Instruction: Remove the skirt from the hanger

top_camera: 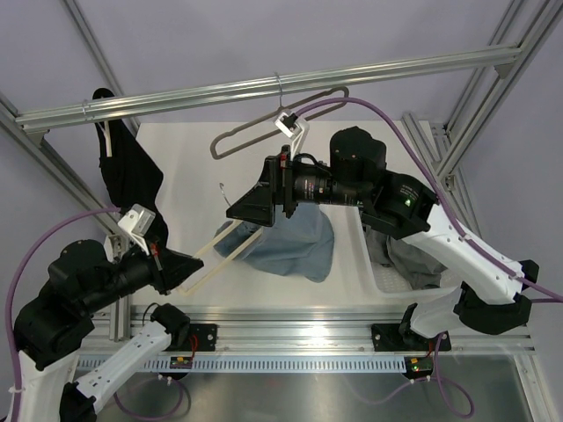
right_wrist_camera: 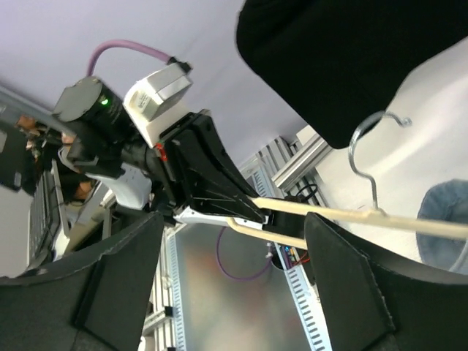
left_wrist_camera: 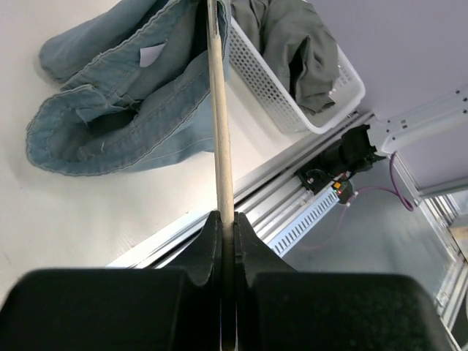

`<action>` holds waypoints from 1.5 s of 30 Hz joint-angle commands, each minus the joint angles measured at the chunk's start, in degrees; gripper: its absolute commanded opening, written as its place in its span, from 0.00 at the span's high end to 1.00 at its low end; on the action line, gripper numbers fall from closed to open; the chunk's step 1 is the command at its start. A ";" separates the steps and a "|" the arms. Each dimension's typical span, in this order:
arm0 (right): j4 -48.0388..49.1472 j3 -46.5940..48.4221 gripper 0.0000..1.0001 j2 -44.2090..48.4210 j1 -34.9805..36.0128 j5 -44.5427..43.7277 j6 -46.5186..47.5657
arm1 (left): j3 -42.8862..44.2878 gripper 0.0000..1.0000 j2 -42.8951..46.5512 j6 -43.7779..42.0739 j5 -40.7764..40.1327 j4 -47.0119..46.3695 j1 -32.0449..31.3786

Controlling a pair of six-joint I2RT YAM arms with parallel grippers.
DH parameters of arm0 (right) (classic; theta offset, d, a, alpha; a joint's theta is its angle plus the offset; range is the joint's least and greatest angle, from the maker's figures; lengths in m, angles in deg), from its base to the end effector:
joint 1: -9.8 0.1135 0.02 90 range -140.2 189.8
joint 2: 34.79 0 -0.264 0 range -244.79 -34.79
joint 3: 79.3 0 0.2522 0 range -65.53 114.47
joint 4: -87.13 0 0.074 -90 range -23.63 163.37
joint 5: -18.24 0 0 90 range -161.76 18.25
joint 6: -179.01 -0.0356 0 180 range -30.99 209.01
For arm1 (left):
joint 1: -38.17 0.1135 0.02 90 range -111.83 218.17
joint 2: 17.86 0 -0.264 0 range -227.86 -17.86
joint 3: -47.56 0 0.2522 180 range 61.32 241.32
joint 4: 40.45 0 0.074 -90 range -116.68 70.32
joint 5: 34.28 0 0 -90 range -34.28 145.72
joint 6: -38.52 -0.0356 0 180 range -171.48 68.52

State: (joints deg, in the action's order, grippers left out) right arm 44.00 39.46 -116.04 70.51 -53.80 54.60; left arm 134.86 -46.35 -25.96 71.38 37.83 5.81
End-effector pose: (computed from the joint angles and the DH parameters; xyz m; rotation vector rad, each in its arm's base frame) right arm 0.1310 0.2559 0.5174 -0.6916 1.7737 1.4616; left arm 0.0123 -0.0192 0.4191 0.3139 1.9878 -0.9264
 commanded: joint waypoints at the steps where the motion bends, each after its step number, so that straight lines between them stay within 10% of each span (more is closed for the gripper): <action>1: -3.68 3.90 0.19 -2.32 0.20 5.42 6.64 | 2.40 1.00 1.16 -0.21 7.27 -7.12 -0.07; 12: -0.88 -0.48 0.46 -0.93 -0.33 6.83 9.36 | 2.14 1.00 3.79 1.29 13.17 -10.11 -0.16; 45: -5.53 2.23 0.51 -4.09 -1.38 2.43 15.08 | 1.17 1.00 4.67 2.61 14.84 -12.48 -0.07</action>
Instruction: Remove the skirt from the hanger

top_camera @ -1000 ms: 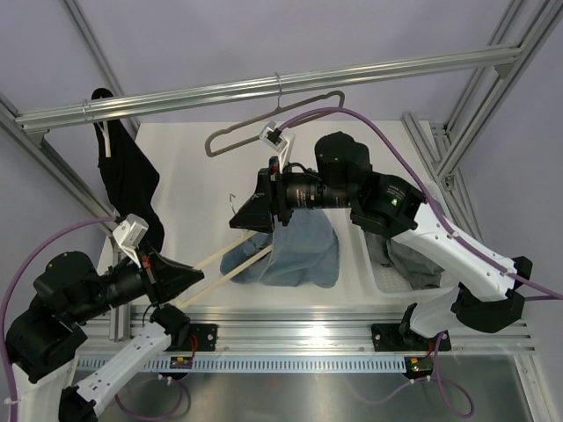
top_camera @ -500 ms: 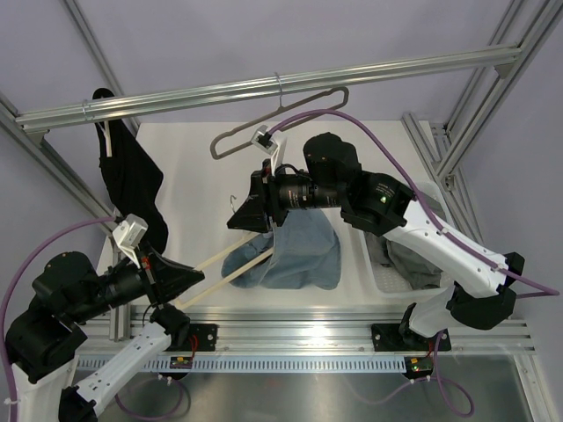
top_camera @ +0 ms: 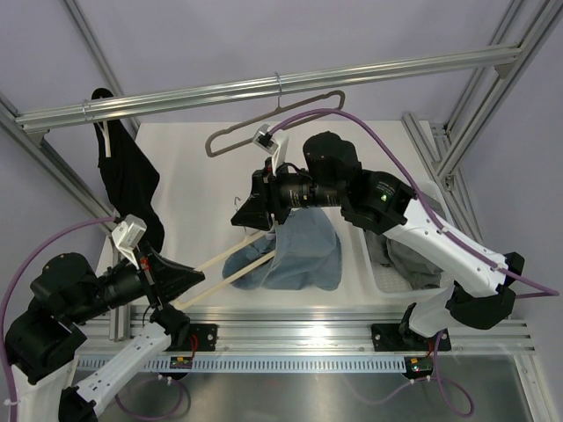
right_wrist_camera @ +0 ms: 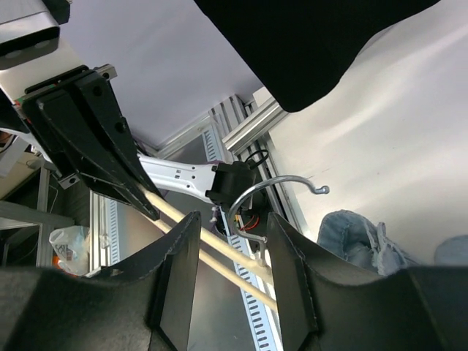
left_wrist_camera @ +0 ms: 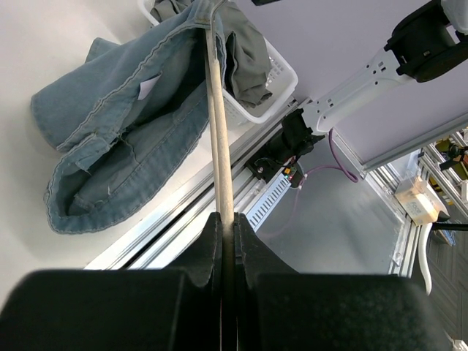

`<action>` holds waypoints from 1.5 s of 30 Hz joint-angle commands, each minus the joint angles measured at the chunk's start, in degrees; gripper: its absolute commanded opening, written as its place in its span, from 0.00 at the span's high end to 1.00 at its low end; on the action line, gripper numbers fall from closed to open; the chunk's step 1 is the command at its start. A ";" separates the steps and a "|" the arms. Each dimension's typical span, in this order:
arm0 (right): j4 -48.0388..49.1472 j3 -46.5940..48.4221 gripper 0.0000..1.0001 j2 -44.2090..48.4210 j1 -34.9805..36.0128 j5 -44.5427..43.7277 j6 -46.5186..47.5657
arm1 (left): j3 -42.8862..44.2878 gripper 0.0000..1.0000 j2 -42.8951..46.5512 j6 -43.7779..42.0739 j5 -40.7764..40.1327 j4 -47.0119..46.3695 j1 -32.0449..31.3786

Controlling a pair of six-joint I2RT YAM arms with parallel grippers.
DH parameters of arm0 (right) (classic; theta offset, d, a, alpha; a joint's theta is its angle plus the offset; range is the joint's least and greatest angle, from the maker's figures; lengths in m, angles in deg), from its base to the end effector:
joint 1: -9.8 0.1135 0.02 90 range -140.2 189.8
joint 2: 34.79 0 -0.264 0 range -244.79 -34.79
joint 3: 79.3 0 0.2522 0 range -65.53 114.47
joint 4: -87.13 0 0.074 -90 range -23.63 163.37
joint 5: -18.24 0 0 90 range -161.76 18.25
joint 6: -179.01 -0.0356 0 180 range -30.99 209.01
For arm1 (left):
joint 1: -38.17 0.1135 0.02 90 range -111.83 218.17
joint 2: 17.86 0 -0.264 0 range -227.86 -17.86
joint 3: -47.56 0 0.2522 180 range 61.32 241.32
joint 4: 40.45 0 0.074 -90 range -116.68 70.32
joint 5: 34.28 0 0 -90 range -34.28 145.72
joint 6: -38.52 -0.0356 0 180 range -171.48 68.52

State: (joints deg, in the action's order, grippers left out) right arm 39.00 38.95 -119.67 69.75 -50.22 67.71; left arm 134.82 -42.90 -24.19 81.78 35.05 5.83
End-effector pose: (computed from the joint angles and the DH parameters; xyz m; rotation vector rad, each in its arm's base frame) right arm 0.1442 0.2754 0.4879 -0.9419 1.7967 1.2969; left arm -0.0071 -0.0140 0.4240 0.4314 1.8831 -1.1293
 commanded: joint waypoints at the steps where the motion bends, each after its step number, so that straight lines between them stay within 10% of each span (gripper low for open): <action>1: -0.52 2.91 0.52 -0.63 -0.62 -1.06 1.96 | 1.04 1.00 1.31 0.92 4.52 -9.88 -0.18; 5: -0.35 3.79 0.76 -1.51 -0.70 -1.23 1.61 | 0.60 1.00 1.31 1.45 4.35 -10.49 -0.18; 15: 0.10 6.16 1.00 -5.02 -0.09 -8.69 -2.17 | 3.85 1.00 -1.15 6.63 -7.51 -6.45 -0.10; 31: -8.69 17.76 1.00 -15.40 6.67 -40.33 -7.26 | 4.90 1.00 -4.49 12.61 -18.59 -4.16 -0.09; 45: -11.15 23.30 0.95 -19.27 9.49 -42.11 -8.49 | 3.94 1.00 -6.87 13.49 -21.49 -6.19 -0.18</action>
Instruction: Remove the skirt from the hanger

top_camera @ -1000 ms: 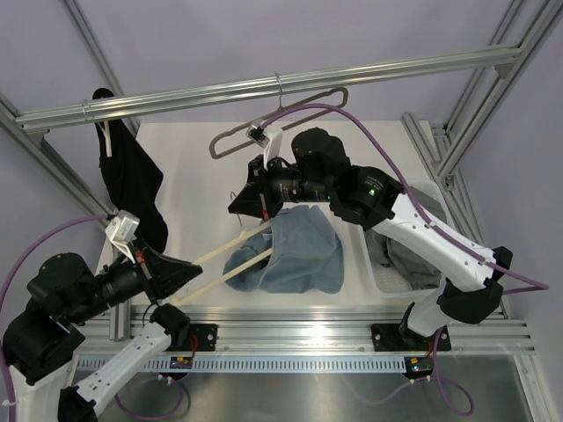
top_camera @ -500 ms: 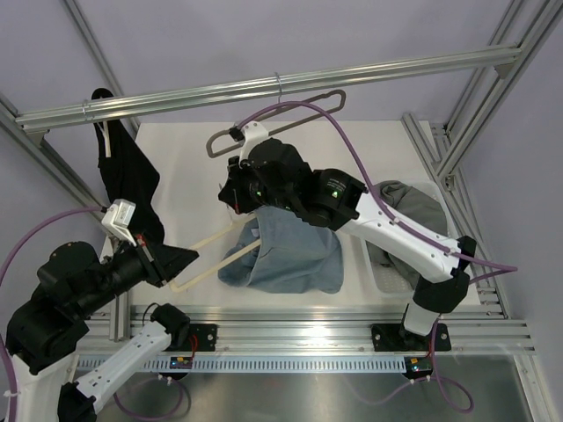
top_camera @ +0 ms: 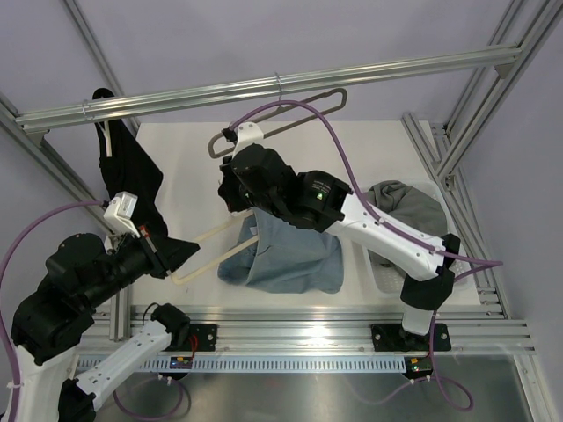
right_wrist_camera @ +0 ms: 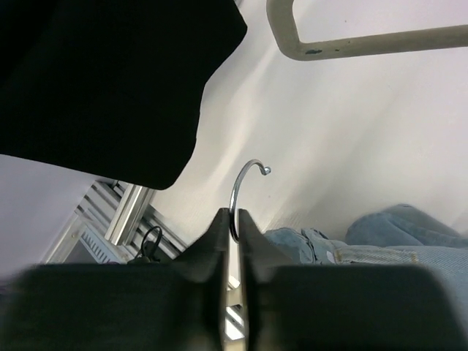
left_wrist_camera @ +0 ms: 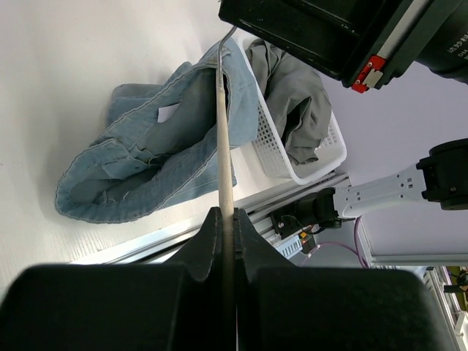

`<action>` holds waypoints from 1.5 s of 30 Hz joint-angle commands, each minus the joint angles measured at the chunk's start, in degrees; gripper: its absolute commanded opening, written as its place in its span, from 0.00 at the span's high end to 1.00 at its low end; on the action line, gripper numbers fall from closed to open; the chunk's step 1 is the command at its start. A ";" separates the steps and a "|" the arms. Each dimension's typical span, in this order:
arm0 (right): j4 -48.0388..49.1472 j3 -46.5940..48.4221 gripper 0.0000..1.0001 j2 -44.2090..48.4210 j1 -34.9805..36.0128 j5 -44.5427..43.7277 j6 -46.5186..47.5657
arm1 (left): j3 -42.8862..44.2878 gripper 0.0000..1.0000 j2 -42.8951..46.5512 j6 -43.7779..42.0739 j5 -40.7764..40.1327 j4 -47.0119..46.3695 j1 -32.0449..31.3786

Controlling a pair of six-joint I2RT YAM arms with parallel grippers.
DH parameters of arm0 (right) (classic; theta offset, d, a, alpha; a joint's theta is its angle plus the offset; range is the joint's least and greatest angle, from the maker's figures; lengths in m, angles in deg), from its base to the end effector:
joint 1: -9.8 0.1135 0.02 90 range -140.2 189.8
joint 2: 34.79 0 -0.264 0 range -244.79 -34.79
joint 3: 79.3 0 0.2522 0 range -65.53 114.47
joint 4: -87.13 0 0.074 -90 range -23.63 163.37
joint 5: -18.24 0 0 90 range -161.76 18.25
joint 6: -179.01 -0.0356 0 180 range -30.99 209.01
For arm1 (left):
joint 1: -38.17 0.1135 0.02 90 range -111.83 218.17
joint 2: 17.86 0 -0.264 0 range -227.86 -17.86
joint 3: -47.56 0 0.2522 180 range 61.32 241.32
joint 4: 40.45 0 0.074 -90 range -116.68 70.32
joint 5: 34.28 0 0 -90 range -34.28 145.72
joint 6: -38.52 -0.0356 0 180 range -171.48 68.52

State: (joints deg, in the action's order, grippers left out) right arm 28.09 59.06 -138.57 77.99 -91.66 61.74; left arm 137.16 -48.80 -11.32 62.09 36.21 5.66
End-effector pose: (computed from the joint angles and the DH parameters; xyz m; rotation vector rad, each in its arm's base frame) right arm 0.1555 0.3561 0.4685 -0.4956 1.9851 0.7285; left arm 0.0221 -0.0188 0.4308 -0.0528 2.0017 -0.9510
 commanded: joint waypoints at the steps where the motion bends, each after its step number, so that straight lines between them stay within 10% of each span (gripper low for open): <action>1: -0.34 2.15 0.79 0.16 1.25 -0.75 -2.70 | 1.95 1.00 -0.88 0.36 -2.15 -6.82 0.08; 2: -0.34 1.36 0.41 0.95 1.25 -0.93 -2.70 | 3.08 1.00 -0.96 -0.25 -2.33 -5.43 -0.01; 6: -4.37 -4.17 0.01 7.96 1.25 -4.26 -3.93 | 6.77 1.00 -1.23 -2.72 -2.68 -1.38 0.08; 16: -1.06 -30.28 0.01 27.32 1.25 -7.88 -3.59 | 10.30 1.00 -0.88 -4.30 -0.23 1.45 0.08; 39: 5.99 -30.82 0.12 17.57 2.66 -2.69 -3.50 | 10.21 1.00 -1.32 -2.63 3.38 -1.72 -0.01; 45: 2.30 -29.67 0.33 16.68 2.66 -9.88 -5.78 | 12.23 1.00 -1.32 -3.07 3.74 -0.32 -0.01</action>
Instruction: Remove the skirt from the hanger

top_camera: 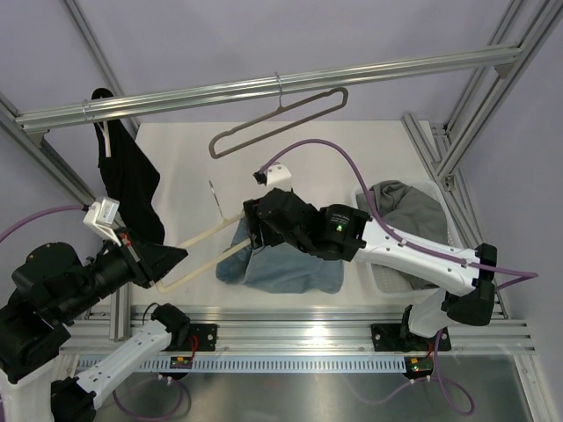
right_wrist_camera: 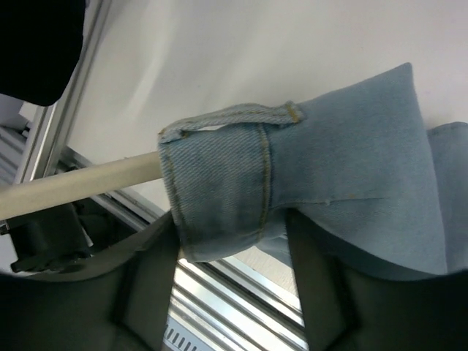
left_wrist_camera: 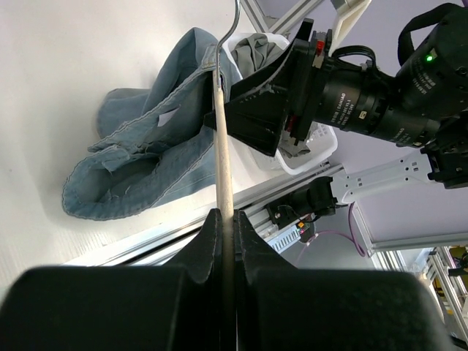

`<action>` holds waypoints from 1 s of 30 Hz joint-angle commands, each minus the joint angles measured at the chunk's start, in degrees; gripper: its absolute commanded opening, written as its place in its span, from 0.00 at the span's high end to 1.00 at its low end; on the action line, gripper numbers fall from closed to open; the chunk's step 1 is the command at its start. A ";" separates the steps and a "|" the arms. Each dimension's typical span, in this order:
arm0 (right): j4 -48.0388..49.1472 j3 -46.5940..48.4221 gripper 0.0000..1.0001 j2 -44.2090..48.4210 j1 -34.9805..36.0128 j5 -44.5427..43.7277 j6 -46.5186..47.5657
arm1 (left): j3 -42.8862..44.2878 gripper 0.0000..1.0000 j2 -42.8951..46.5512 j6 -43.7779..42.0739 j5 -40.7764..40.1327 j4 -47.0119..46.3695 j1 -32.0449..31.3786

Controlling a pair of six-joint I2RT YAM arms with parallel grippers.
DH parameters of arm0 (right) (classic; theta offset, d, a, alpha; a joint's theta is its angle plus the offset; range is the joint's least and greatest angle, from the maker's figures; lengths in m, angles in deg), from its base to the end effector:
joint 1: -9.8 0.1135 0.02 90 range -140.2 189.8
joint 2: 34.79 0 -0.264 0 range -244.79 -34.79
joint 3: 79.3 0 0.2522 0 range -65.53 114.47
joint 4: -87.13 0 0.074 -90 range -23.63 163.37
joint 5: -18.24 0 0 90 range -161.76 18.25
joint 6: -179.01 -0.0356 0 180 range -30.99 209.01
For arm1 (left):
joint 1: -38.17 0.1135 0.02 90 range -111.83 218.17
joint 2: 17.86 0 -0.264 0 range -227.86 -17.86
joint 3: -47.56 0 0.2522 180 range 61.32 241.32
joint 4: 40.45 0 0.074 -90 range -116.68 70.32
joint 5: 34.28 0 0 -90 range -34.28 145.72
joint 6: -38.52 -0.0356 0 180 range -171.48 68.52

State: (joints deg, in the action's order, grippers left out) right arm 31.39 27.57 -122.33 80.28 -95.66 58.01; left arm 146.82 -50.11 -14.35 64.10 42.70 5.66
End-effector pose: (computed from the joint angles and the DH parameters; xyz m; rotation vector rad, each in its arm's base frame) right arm 0.1247 0.3085 0.3975 -0.5186 2.1371 0.5622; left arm -0.0027 -0.0045 0.4562 0.0289 1.9664 -0.9609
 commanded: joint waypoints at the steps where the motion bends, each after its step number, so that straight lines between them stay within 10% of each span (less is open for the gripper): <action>1: -0.92 1.21 0.40 0.88 0.36 -7.29 -2.13 | 3.01 1.00 -0.01 -0.12 1.55 -5.76 0.08; 6: -2.31 -0.64 0.99 3.35 0.27 -11.33 -3.62 | 3.63 1.00 0.61 -0.82 1.64 -4.08 -0.01; 23: -9.71 -6.53 1.00 20.64 -13.87 -17.50 -0.13 | 5.91 1.00 8.59 -3.99 -7.58 0.93 0.08; 30: -10.40 9.07 1.00 24.27 -17.12 -26.52 13.84 | 1.79 1.00 10.63 -2.15 -10.94 -4.95 -0.01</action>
State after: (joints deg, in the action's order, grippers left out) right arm 18.71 26.91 -99.78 64.81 -112.33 63.01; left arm 150.38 -39.18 -17.06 55.49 44.25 5.66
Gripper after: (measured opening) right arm 0.033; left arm 0.034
